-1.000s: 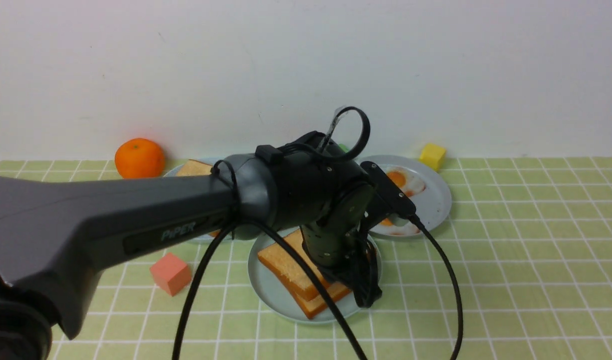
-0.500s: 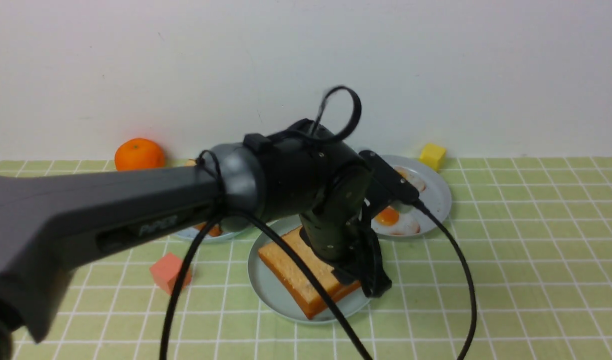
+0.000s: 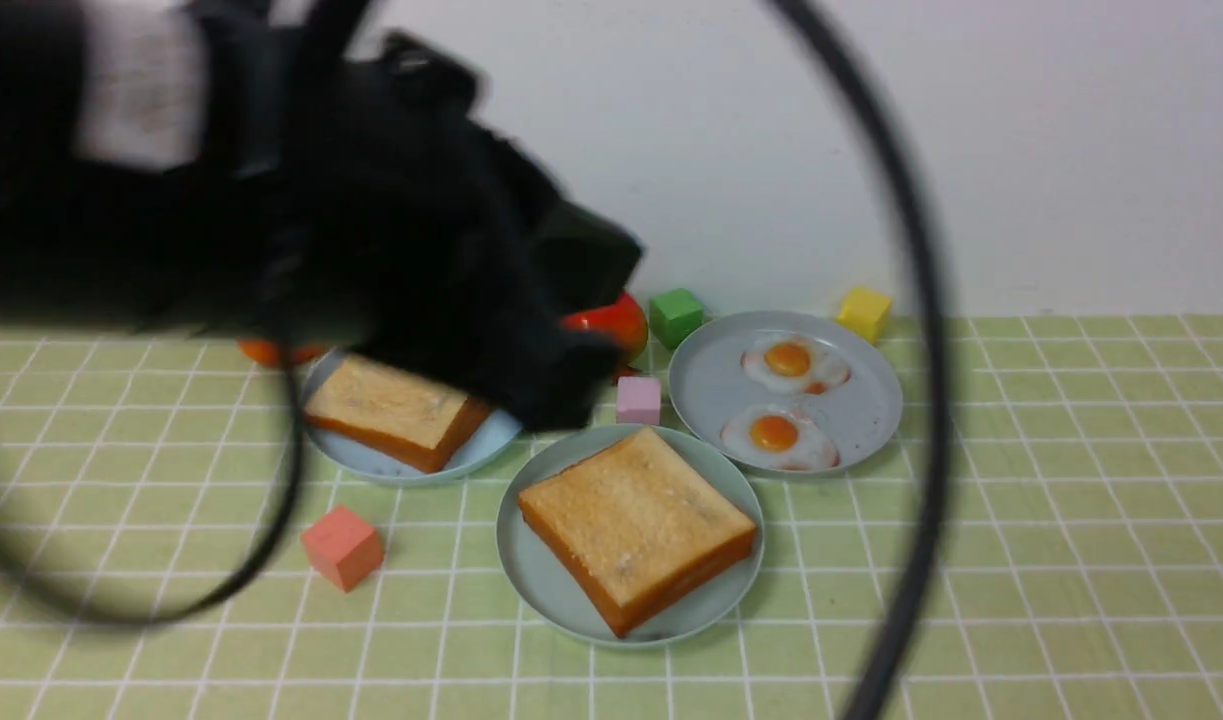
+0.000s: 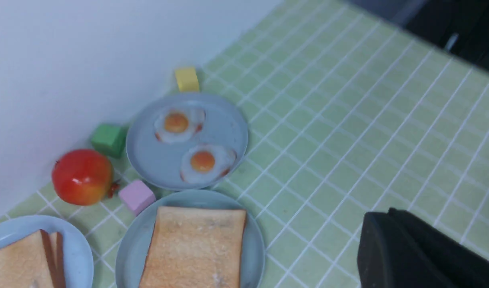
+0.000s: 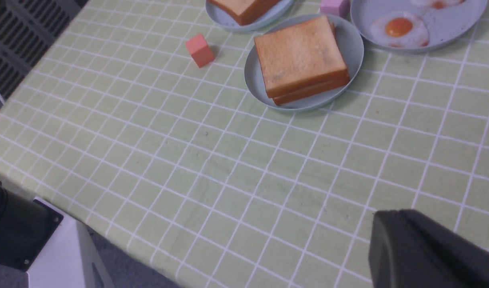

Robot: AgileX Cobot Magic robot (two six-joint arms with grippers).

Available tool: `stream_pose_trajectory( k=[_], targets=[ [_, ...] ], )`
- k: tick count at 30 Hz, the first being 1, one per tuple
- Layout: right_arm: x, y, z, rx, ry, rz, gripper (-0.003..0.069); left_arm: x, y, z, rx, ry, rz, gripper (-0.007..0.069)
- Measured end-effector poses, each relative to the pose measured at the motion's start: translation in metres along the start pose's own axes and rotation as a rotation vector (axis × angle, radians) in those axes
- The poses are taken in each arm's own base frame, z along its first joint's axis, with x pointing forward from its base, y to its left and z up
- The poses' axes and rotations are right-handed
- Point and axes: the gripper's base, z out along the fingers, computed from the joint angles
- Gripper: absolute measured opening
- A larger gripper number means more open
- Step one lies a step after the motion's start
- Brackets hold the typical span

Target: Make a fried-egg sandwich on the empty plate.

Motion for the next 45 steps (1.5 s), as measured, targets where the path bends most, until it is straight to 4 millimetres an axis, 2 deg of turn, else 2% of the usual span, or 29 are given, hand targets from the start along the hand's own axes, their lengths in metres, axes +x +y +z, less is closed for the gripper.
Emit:
stream_pose_trajectory(
  k=[1, 2, 3, 4, 5, 7, 8, 10, 15, 21, 25, 39, 43, 45],
  targets=[
    [0.005, -0.003, -0.006, -0.006, -0.025, 0.001, 0.0022, 0.022, -0.001, -0.015, 0.008, -0.036, -0.017, -0.0013],
    [0.008, -0.006, -0.008, -0.005, -0.038, 0.000, 0.0022, 0.029, -0.002, -0.034, 0.012, -0.104, -0.023, -0.0013],
    [0.012, -0.008, -0.009, -0.004, -0.046, -0.001, 0.0022, 0.047, -0.002, -0.040, 0.016, -0.131, -0.038, -0.0013],
    [0.018, -0.011, -0.009, -0.004, -0.052, -0.002, 0.0023, 0.074, -0.002, -0.049, 0.021, -0.171, -0.064, -0.0013],
    [0.019, -0.012, -0.009, -0.004, -0.052, -0.002, 0.0023, 0.072, -0.002, -0.054, 0.021, -0.198, -0.064, -0.0013],
    [0.031, -0.017, -0.004, -0.003, -0.056, -0.004, 0.0023, 0.116, -0.002, -0.072, 0.025, -0.335, -0.111, -0.0013],
    [0.033, -0.017, -0.002, -0.002, -0.053, -0.005, 0.0023, 0.123, -0.001, -0.073, 0.025, -0.343, -0.113, -0.0013],
    [0.038, -0.018, 0.006, -0.026, -0.083, -0.006, 0.0023, 0.157, 0.000, -0.083, 0.021, -0.456, -0.122, -0.0013],
    [0.036, -0.013, 0.024, -0.093, -0.191, -0.009, 0.0023, 0.196, 0.000, -0.092, 0.027, -0.532, -0.129, -0.0013],
    [0.036, -0.010, 0.043, -0.152, -0.293, -0.016, 0.0025, 0.216, 0.000, -0.089, 0.030, -0.516, -0.129, -0.0013],
    [0.040, -0.012, 0.056, -0.141, -0.335, -0.055, 0.0034, 0.231, -0.001, -0.080, 0.032, -0.413, -0.129, -0.0013],
    [0.058, -0.020, 0.078, -0.077, -0.270, -0.070, 0.0050, 0.240, -0.002, -0.076, 0.038, -0.304, -0.127, -0.0013],
    [0.066, -0.032, 0.085, 0.114, -0.312, -0.003, 0.0018, 0.240, -0.002, -0.076, 0.038, -0.304, -0.127, -0.0013],
    [0.078, -0.042, 0.098, 0.239, -0.324, 0.019, -0.0008, 0.240, -0.002, -0.076, 0.038, -0.303, -0.127, -0.0013]
  ],
)
